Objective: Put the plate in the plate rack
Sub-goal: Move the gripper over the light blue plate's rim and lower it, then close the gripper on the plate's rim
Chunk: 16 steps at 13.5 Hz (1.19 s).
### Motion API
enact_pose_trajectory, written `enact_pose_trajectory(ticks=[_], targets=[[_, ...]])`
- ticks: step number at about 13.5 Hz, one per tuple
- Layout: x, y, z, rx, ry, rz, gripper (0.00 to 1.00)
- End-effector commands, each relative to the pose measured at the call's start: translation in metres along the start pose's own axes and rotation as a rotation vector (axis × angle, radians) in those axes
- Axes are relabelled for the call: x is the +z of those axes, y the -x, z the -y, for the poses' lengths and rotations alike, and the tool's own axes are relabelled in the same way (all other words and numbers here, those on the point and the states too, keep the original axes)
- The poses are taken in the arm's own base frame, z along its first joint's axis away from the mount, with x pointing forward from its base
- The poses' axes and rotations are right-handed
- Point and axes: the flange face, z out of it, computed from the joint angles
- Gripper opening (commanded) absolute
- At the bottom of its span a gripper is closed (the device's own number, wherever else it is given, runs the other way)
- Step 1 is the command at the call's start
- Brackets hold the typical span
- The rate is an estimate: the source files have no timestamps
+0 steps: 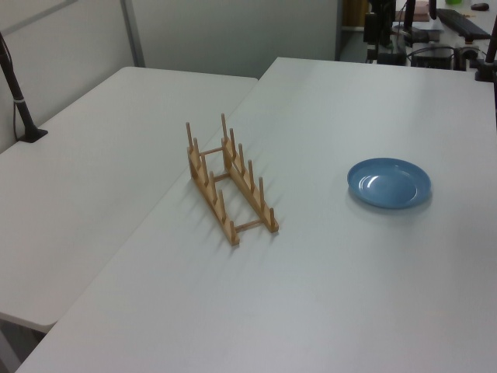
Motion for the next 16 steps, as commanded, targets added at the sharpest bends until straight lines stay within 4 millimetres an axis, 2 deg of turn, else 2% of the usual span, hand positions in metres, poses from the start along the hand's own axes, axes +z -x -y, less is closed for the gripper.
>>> enact_pose_trajectory(ticks=[1,4,7,8,11,12,13,16], targets=[[0.002,0.002,0.001,-0.024,0.012,0.0,1.0],[0.006,0.002,0.004,-0.032,0.009,0.008,1.0],[0.022,0.0,0.004,-0.128,0.014,0.03,1.0],[0.037,-0.002,0.002,-0.189,0.013,0.037,1.0],[0.107,-0.019,-0.011,-0.348,0.064,0.091,1.0],[0.129,-0.023,-0.011,-0.374,0.079,0.11,1.0],[0.159,-0.028,-0.008,-0.395,0.098,0.111,0.96],[0.219,-0.027,-0.004,-0.457,0.157,0.135,0.93]])
